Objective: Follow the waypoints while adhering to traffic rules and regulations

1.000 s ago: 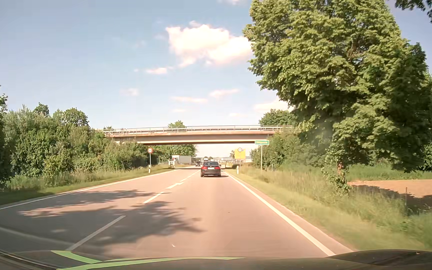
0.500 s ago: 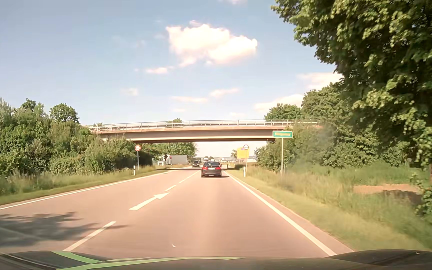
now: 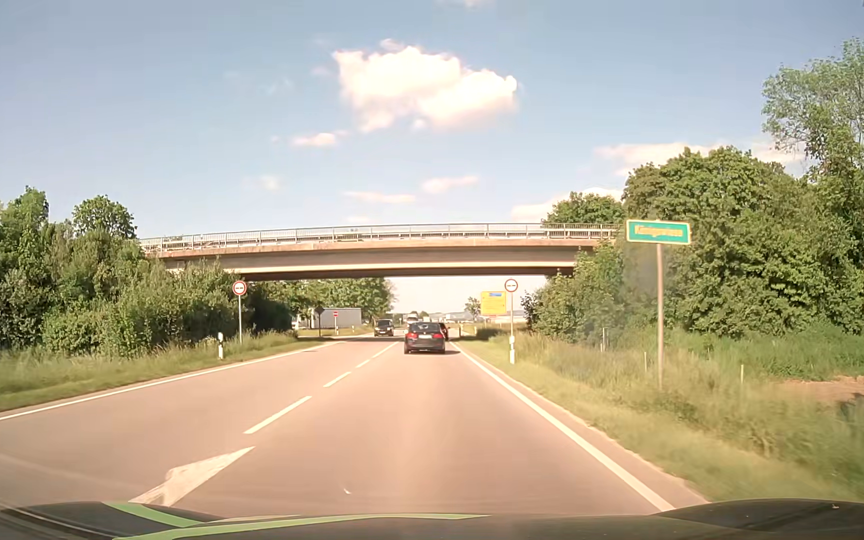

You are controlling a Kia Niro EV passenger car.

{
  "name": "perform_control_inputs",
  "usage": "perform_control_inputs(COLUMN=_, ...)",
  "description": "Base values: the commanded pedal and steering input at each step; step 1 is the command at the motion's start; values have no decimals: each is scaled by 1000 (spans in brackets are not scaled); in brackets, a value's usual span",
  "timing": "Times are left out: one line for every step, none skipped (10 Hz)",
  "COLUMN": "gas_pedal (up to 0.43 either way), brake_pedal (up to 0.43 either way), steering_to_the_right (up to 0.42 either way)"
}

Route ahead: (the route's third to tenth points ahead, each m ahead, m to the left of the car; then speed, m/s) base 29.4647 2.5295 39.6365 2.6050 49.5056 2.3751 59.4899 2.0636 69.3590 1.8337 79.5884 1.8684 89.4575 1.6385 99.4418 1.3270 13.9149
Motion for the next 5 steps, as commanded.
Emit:
perform_control_inputs(gas_pedal=47, brake_pedal=0, steering_to_the_right=-2)
perform_control_inputs(gas_pedal=47, brake_pedal=0, steering_to_the_right=-2)
perform_control_inputs(gas_pedal=59, brake_pedal=0, steering_to_the_right=-2)
perform_control_inputs(gas_pedal=59, brake_pedal=0, steering_to_the_right=-2)
perform_control_inputs(gas_pedal=59, brake_pedal=0, steering_to_the_right=-2)
